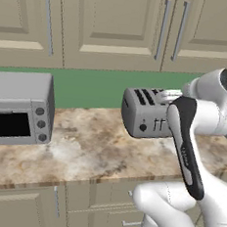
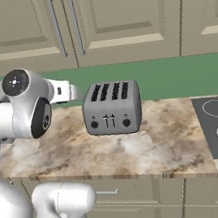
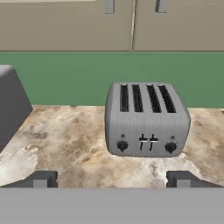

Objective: Get the candle and the wine from the cabinet and move them to the dining counter.

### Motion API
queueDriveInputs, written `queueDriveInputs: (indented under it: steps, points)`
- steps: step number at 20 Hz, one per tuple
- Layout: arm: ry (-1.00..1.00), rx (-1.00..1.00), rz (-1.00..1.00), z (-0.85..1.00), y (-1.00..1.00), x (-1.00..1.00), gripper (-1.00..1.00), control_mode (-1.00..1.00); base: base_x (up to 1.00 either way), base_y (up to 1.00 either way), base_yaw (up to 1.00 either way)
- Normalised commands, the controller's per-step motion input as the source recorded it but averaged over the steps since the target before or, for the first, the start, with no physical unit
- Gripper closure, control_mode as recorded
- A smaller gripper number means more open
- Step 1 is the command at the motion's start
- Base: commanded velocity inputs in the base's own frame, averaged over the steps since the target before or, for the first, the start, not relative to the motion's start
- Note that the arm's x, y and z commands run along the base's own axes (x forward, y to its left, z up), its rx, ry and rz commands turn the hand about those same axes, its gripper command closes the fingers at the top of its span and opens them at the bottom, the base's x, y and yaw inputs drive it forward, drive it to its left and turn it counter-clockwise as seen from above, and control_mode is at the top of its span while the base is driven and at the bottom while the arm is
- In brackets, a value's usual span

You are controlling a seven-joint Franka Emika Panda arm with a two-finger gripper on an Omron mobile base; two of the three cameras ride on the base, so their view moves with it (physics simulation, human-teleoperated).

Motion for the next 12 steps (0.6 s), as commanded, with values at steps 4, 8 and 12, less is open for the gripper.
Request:
queueDriveInputs:
  steps: [4, 8, 12]
  points:
    - [-0.16, 0.00, 0.00, 0.56, 0.00, -0.38, -1.00, -1.00, 0.00, 0.00, 0.00]
    - [-0.17, 0.00, 0.00, 0.57, 0.00, -0.34, -1.00, -1.00, 0.00, 0.00, 0.00]
    - [-0.14, 0.00, 0.00, 0.57, 0.00, -0.25, -1.00, -1.00, 0.00, 0.00, 0.00]
